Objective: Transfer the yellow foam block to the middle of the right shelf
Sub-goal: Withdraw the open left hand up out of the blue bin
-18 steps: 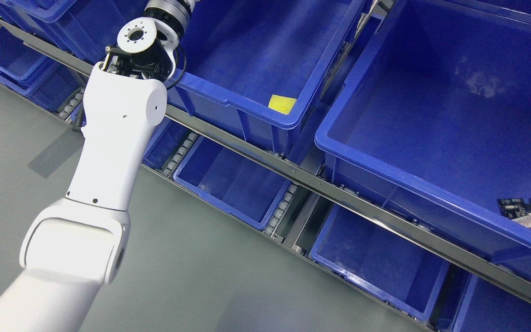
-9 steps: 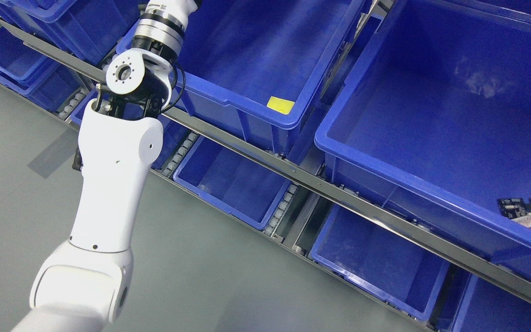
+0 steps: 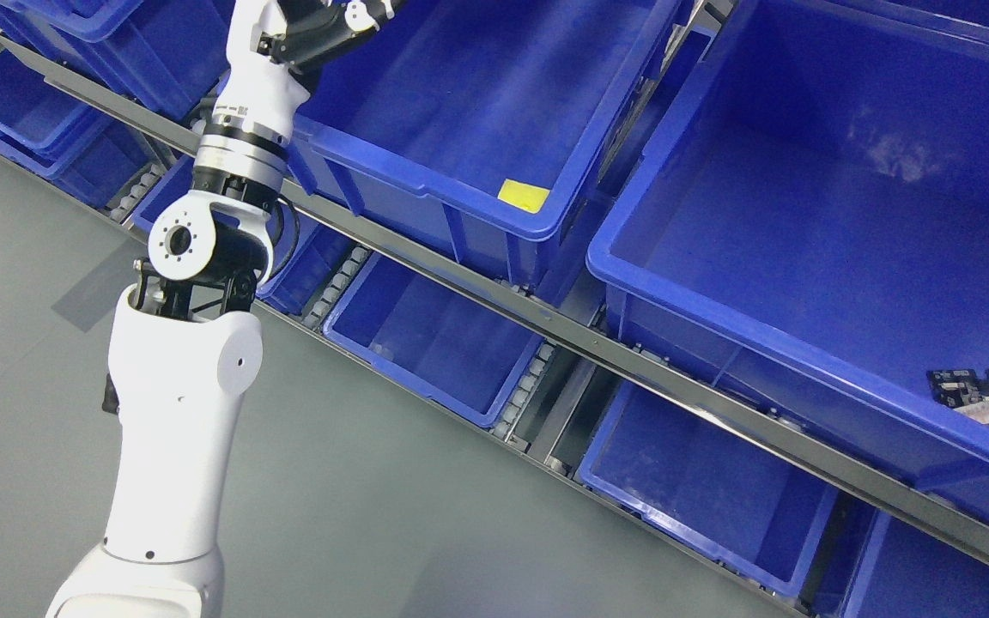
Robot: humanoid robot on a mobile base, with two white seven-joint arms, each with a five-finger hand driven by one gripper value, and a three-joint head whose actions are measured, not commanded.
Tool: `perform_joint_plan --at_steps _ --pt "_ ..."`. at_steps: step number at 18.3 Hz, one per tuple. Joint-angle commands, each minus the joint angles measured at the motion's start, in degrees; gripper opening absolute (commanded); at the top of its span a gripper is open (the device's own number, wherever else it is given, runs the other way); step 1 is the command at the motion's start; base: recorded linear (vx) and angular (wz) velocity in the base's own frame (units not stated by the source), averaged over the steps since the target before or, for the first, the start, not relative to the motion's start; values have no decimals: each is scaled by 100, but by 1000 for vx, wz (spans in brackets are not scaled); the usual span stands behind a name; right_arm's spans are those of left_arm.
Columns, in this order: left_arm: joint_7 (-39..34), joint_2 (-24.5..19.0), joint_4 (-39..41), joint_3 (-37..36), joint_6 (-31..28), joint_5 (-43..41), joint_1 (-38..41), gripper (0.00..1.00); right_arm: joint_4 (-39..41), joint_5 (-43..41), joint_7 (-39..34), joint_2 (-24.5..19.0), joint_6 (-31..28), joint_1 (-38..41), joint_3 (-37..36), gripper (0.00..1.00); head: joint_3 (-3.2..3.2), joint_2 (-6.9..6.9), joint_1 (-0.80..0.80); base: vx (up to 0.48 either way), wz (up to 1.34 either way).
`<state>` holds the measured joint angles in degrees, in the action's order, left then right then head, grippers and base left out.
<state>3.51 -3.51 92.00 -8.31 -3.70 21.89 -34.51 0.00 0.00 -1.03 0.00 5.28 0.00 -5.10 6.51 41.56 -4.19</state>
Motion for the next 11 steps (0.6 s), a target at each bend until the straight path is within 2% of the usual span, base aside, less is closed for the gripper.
perform_joint_plan --at_steps 1,5,11 --pt "0 -116 670 277 -43 0 436 100 100 0 -2 100 26 -9 0 100 0 0 0 0 0" --pt "0 122 661 251 -306 0 419 100 100 0 -2 100 26 -9 0 100 0 0 0 0 0" --pt "0 149 661 242 -316 0 375 100 100 0 -2 100 26 -9 0 100 0 0 0 0 0"
